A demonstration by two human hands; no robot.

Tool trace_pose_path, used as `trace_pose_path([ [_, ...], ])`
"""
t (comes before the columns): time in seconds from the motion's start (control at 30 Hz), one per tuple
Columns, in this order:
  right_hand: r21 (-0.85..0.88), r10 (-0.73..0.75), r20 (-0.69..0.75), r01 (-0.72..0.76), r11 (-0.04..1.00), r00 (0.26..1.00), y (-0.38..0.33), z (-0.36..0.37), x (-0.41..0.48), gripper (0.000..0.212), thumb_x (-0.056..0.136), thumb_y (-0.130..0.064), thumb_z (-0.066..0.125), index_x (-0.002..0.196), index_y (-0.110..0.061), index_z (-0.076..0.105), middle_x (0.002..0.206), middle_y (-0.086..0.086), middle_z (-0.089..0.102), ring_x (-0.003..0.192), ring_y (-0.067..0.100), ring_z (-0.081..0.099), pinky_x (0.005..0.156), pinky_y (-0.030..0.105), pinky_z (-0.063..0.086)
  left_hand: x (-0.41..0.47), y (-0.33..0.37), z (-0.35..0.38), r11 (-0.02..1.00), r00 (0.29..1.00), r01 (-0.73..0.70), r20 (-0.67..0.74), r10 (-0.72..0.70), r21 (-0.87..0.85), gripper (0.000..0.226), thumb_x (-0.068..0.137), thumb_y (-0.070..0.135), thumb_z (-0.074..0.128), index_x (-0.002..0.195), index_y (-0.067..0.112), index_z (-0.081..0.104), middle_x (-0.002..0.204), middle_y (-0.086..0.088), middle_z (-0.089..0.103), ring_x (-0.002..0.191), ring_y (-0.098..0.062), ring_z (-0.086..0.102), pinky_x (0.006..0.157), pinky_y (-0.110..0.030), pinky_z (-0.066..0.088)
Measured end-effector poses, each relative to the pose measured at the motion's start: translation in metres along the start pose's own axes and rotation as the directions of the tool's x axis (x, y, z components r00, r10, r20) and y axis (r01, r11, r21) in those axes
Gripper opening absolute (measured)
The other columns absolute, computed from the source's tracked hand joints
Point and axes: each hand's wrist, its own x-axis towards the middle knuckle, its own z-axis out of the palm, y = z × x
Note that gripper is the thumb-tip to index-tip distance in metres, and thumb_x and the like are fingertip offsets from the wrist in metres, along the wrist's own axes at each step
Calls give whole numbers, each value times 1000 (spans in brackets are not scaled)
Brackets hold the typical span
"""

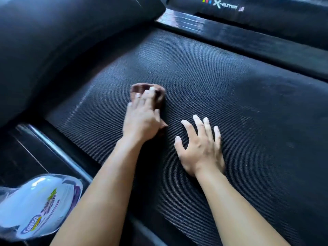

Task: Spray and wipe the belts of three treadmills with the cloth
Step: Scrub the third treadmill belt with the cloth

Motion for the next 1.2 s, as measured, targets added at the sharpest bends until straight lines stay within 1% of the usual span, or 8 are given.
trace_pose_path([
  [0.13, -9, -7, 20, 7, 1000, 1000, -1, -1, 0, 61, 90, -55, 31, 147, -32, 36, 163, 4, 22, 151, 26, 10, 122, 47, -2, 32, -40, -21, 961, 961, 273, -22, -275, -44, 72, 97, 32, 46, 159, 15, 14, 167, -4, 14, 154, -26, 8, 124, -47, 8],
  [0.23, -5, 0, 14, 0, 1000, 1000, -1, 0, 0, 62, 90, -54, 31, 147, -31, 36, 162, 5, 23, 151, 27, 10, 122, 48, -2, 81, -45, -28, 957, 957, 291, 23, -290, -16, 79, 94, 35, 55, 159, 16, 13, 167, -2, 14, 154, -26, 7, 124, -48, 8],
  [0.43, -31, -13, 45, 15, 999, 999, 0, -2, 0, 59, 93, -54, 30, 149, -34, 28, 164, 3, 16, 152, 25, 3, 122, 47, -4, 129, 3, -13, 999, 993, 53, 102, -53, 5, 70, 94, 29, 51, 158, 19, 23, 165, -1, 21, 152, -29, 13, 123, -46, 14],
  [0.67, -27, -1, 40, 2, 1000, 999, -1, -2, 1, 65, 89, -55, 26, 149, -33, 32, 164, 1, 17, 152, 23, 4, 121, 46, -3, 53, 39, 10, 969, 963, -247, 100, 249, -25, 62, 98, 32, 47, 156, 27, 28, 163, 3, 27, 152, -26, 16, 123, -41, 14],
  [0.8, -17, -2, 40, 2, 1000, 999, 0, -2, 1, 64, 88, -55, 27, 149, -34, 31, 164, 0, 16, 152, 23, 3, 121, 45, -6, 1, 15, 1, 989, 986, -146, 83, 144, 19, 61, 98, 38, 38, 157, 30, 24, 165, 6, 21, 153, -22, 12, 123, -43, 13],
  [0.9, -15, -1, 50, 2, 1000, 999, -1, -2, 0, 62, 90, -55, 28, 148, -35, 31, 164, 0, 15, 152, 23, 2, 121, 45, -6, -3, -10, -13, 997, 996, 78, 38, -79, 13, 68, 95, 33, 47, 158, 26, 22, 166, 2, 19, 153, -25, 11, 123, -47, 14],
  [1.03, 13, -15, 86, 14, 1000, 996, 1, -4, 0, 62, 91, -56, 25, 150, -36, 28, 165, -1, 10, 152, 23, -3, 120, 45, -11, 31, -23, -27, 949, 948, 316, 29, -316, 10, 86, 90, 39, 61, 159, 21, 13, 167, 2, 11, 154, -26, 4, 123, -48, 10],
  [1.2, 25, -23, 138, 19, 1000, 990, 6, -14, 4, 64, 91, -58, 24, 151, -34, 26, 164, -2, 13, 152, 21, -1, 121, 45, -5, 97, -39, -29, 902, 902, 431, -34, -431, -15, 96, 86, 47, 68, 159, 19, 13, 167, 0, 10, 154, -26, 3, 124, -49, 6],
])
